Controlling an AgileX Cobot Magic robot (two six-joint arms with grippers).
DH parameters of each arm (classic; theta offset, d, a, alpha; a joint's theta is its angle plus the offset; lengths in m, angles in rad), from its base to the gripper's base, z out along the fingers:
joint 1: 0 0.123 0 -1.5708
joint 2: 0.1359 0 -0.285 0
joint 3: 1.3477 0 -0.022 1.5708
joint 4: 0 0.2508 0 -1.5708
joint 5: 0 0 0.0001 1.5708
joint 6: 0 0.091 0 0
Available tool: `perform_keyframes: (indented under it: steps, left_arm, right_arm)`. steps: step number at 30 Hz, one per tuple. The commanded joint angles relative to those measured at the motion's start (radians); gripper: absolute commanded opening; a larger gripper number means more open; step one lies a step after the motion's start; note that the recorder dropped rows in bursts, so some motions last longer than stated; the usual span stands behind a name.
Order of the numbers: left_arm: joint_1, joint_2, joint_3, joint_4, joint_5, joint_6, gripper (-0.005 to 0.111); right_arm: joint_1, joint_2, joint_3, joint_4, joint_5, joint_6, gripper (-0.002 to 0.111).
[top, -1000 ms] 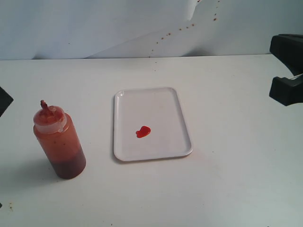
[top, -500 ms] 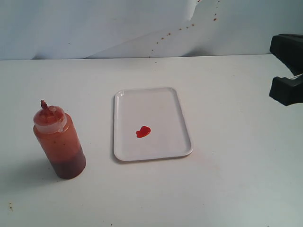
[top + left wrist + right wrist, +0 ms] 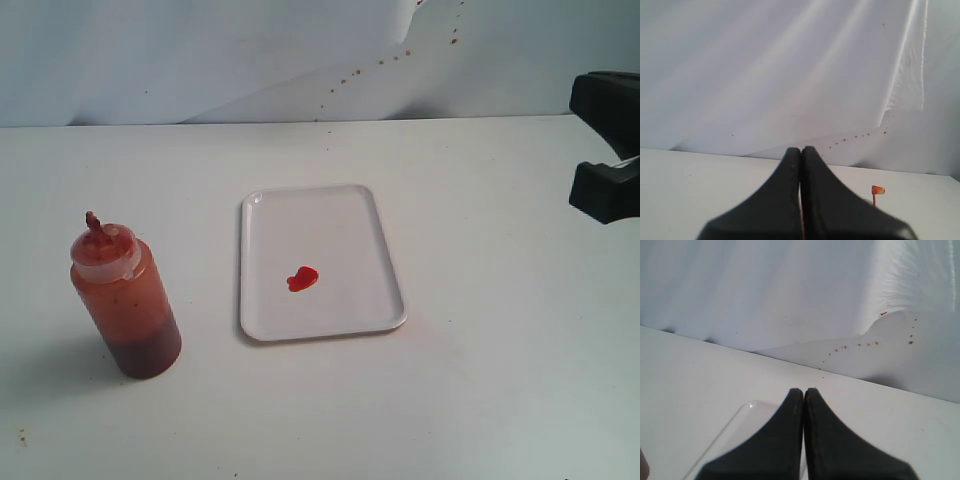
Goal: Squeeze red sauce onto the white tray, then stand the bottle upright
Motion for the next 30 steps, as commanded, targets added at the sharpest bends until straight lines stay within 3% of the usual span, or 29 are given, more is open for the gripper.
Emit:
perform_keyframes:
  steps: [1,12,15,19,21,30]
  left_arm:
    - [0.0,-0.003,0.004,-0.044,0.003,-0.009,0.0]
    - [0.0,-0.003,0.004,-0.066,0.018,0.021,0.0]
    - [0.0,-0.003,0.004,-0.176,0.041,0.196,0.0]
    - [0.0,-0.003,0.004,-0.462,0.1,0.563,0.0]
    - [0.0,-0.003,0.004,-0.537,0.123,0.68,0.0]
    - [0.0,-0.003,0.006,-0.548,0.216,0.708,0.0]
  right_arm:
    - [-0.002,-0.003,0.003,0.005,0.002,-0.002,0.0]
    - [-0.002,-0.003,0.003,0.005,0.002,-0.002,0.0]
    - [-0.002,-0.003,0.003,0.005,0.002,-0.002,0.0]
    - [-0.002,-0.003,0.003,0.005,0.002,-0.002,0.0]
    - [-0.002,-0.003,0.003,0.005,0.002,-0.002,0.0]
    - [-0.002,-0.003,0.003,0.005,0.002,-0.002,0.0]
